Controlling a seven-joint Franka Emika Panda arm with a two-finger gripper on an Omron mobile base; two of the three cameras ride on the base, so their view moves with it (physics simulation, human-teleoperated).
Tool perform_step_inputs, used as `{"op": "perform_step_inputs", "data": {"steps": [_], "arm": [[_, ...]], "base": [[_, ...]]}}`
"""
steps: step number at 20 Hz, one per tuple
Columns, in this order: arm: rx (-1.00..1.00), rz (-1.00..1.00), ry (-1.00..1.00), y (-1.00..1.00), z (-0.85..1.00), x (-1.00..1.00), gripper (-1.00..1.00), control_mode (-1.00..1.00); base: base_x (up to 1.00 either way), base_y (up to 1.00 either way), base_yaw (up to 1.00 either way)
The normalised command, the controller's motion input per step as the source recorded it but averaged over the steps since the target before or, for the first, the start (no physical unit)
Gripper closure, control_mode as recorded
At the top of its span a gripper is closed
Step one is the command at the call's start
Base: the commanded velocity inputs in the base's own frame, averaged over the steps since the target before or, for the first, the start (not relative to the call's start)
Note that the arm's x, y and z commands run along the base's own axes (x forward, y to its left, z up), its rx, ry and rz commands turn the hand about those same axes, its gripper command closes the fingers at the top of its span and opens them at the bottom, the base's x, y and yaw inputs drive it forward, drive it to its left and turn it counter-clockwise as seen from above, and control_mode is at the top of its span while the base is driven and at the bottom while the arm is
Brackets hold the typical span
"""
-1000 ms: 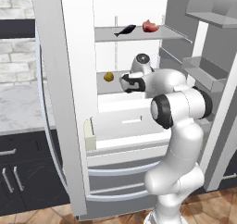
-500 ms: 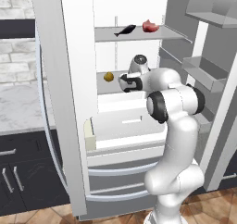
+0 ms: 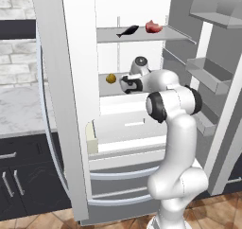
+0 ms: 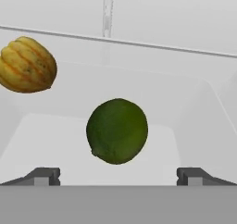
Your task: Gather the squash and lime from the fridge and place them on a tray on the dining counter. Then gather the fish and steak from the fridge and place them on the other tray.
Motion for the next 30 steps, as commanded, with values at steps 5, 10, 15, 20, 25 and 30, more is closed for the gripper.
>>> {"op": "perform_step_inputs", "data": {"steps": [5, 10, 15, 20, 25, 30], "arm": [[0.0, 0.0, 0.0, 0.0, -0.13, 0.31, -1.0, -1.0], [0.0, 0.0, 0.0, 0.0, -0.12, 0.21, -1.0, -1.0], [0.0, 0.0, 0.0, 0.0, -0.12, 0.07, -1.0, -1.0], [0.0, 0.0, 0.0, 0.0, -0.13, 0.13, -1.0, -1.0], [0.0, 0.0, 0.0, 0.0, -0.18, 0.18, -1.0, -1.0], [0.0, 0.0, 0.0, 0.01, -0.24, 0.17, 1.0, -1.0]], "base": [[0.0, 0.0, 0.0], [0.0, 0.0, 0.0], [0.0, 0.0, 0.0], [0.0, 0.0, 0.0], [0.0, 0.0, 0.0], [0.0, 0.0, 0.0]]}}
